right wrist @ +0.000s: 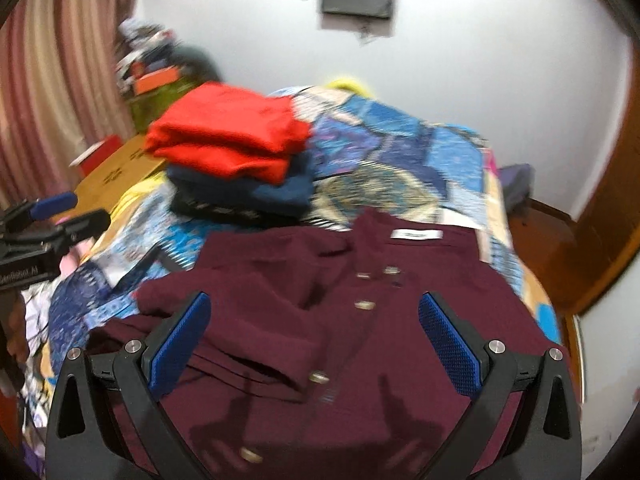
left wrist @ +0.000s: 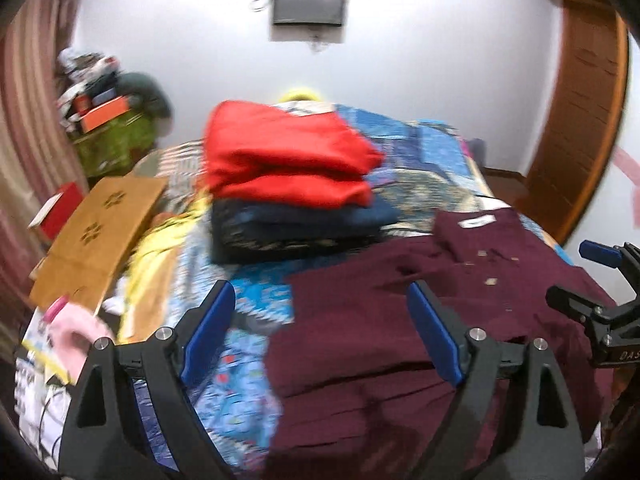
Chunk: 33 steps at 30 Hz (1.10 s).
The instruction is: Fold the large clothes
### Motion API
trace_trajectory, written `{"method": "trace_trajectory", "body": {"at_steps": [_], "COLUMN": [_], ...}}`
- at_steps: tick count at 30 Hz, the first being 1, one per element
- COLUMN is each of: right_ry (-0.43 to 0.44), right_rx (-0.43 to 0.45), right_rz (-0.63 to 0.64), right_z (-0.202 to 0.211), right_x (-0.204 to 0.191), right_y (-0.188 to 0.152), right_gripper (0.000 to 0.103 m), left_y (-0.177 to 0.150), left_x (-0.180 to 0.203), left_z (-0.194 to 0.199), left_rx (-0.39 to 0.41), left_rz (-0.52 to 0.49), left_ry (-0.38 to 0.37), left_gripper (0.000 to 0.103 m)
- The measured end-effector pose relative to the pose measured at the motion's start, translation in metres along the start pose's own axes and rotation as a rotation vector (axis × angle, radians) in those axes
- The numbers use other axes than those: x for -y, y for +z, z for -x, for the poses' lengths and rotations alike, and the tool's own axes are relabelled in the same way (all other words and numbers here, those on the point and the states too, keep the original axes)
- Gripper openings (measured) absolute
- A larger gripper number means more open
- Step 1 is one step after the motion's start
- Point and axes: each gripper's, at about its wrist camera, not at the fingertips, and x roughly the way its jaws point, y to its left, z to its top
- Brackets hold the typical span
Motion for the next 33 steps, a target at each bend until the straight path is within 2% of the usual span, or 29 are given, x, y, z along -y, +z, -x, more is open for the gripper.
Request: {"method": "trace_trajectory", "body": {"at_steps": [6, 10, 15, 18, 20, 22, 23, 24, 25, 26, 27, 28, 30, 33], "right_ry": [0.112, 0.153, 0.154, 0.152, 0.157, 0.162, 0.17, 0.176, 0.174, 0.172, 0.174, 0.174, 0.185, 0.192], "right_rx": [-0.124, -0.232, -0.353, -0.413, -0.449, -0.489, -0.5, -0.502, -0.496, -0.494, -0.491, -0.483, -0.452, -0.379], "right_rz": [0.148, 0.277, 0.374, 0.37, 0.34, 0.313, 0.303, 0.291, 0.283, 0.278, 0.269, 0.252, 0.205, 0.128], "right_z": [-0.047, -0.08, -0.117, -0.134, -0.145, -0.155, -0.158, -0.159, -0.159, -0.158, -0.156, -0.154, -0.146, -0.127], "right_x": [-0.056, -0.092, -0.116, -0.115, -0.112, -0.11, -0.111, -0.11, -0.108, -0.108, -0.107, -0.105, -0.098, -0.081], "right_y": [0.006, 0.001, -0.01, -0.013, -0.013, -0.014, -0.014, -0.015, -0.016, -0.015, -0.015, -0.013, -0.007, 0.003], "right_gripper": [0.103, 0.103, 0.101, 0.1, 0.093, 0.078, 0.076, 0.068, 0.055, 0.047, 0.029, 0.018, 0.011, 0.008], "left_y": [-0.022, -0.038, -0.048, -0.052, -0.053, -0.054, -0.054, -0.054, -0.053, -0.053, -0.053, -0.052, -0.051, -0.05], "left_x": [-0.051, -0.072, -0.084, -0.086, -0.086, -0.085, -0.084, -0.083, -0.082, -0.081, -0.08, -0.079, -0.075, -0.072], "left_z": [-0.008, -0.013, -0.018, -0.021, -0.023, -0.024, -0.025, -0.026, -0.026, -0.027, -0.027, -0.027, -0.027, -0.029], "left_rx": [-0.049, -0.085, -0.11, -0.121, -0.126, -0.128, -0.129, -0.131, -0.132, -0.133, -0.132, -0.131, -0.129, -0.132], "left_rz": [0.089, 0.138, 0.166, 0.168, 0.164, 0.159, 0.155, 0.152, 0.15, 0.148, 0.142, 0.137, 0.125, 0.121], "left_ry": [0.06, 0.068, 0.065, 0.065, 0.066, 0.069, 0.068, 0.067, 0.065, 0.065, 0.065, 0.066, 0.073, 0.068], "left_gripper": [0.088, 0.088, 0.088, 0.088, 0.088, 0.088, 0.088, 0.088, 0.088, 0.088, 0.088, 0.088, 0.088, 0.088]}}
